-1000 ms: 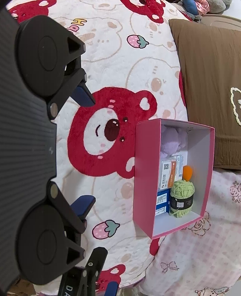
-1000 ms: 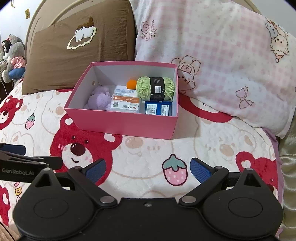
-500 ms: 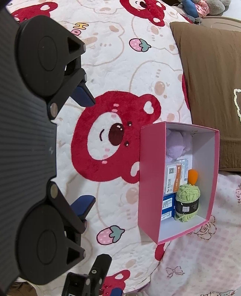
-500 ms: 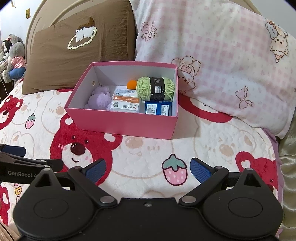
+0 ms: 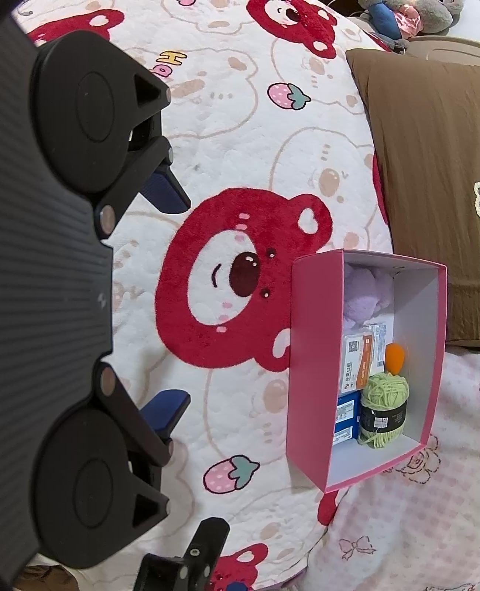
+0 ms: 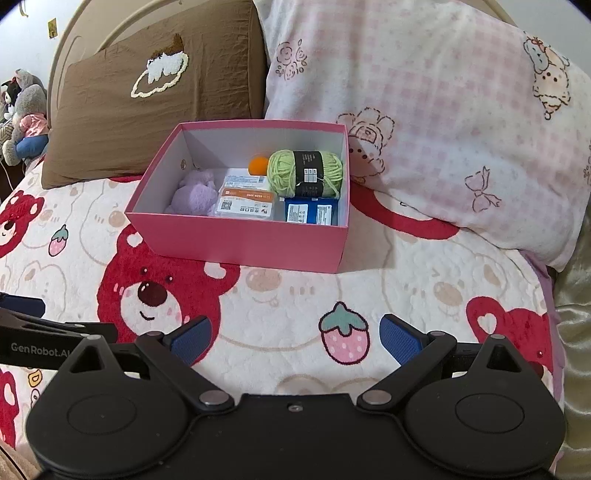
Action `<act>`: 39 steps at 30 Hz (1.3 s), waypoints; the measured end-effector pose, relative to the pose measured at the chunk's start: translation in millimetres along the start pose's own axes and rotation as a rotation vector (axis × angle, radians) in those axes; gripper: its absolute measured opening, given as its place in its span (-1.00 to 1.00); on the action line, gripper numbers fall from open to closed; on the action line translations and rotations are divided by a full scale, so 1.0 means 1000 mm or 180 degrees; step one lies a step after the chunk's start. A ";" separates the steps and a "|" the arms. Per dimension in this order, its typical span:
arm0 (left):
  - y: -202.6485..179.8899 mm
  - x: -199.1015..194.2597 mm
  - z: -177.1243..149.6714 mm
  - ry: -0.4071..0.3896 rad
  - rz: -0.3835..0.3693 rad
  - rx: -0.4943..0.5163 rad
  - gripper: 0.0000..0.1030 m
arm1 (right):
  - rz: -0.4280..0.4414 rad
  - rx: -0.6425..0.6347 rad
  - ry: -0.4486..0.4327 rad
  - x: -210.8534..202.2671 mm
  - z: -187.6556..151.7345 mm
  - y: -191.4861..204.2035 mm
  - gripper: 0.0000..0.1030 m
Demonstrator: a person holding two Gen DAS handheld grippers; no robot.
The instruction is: Organize objects
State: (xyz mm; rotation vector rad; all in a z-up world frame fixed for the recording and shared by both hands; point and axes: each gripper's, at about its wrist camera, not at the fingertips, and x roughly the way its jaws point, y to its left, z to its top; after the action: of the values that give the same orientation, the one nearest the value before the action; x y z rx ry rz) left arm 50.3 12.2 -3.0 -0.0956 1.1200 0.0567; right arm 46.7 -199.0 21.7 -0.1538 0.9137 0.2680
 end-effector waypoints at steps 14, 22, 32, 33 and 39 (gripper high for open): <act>-0.002 -0.003 -0.001 0.0019 -0.0035 0.0013 1.00 | 0.0005 0.0022 -0.0011 -0.003 0.000 -0.006 0.92; -0.004 -0.003 -0.002 0.0025 -0.0050 0.0018 1.00 | -0.0003 0.0039 -0.0019 -0.005 0.000 -0.009 0.92; -0.003 -0.004 -0.003 -0.0005 -0.0031 -0.0070 1.00 | -0.0011 0.0035 -0.0017 -0.006 -0.001 -0.008 0.92; -0.002 -0.004 -0.003 0.0001 -0.0035 -0.0069 1.00 | -0.0012 0.0037 -0.0016 -0.006 -0.001 -0.009 0.92; -0.001 -0.003 -0.002 0.0002 -0.0023 -0.0027 1.00 | -0.0014 0.0043 -0.0023 -0.007 -0.001 -0.009 0.92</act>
State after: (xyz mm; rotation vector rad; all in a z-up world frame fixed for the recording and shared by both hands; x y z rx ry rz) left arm 47.4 11.0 -1.5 -0.1070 1.1200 0.0550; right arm 44.3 -208.7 27.0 -0.1423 0.9076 0.2580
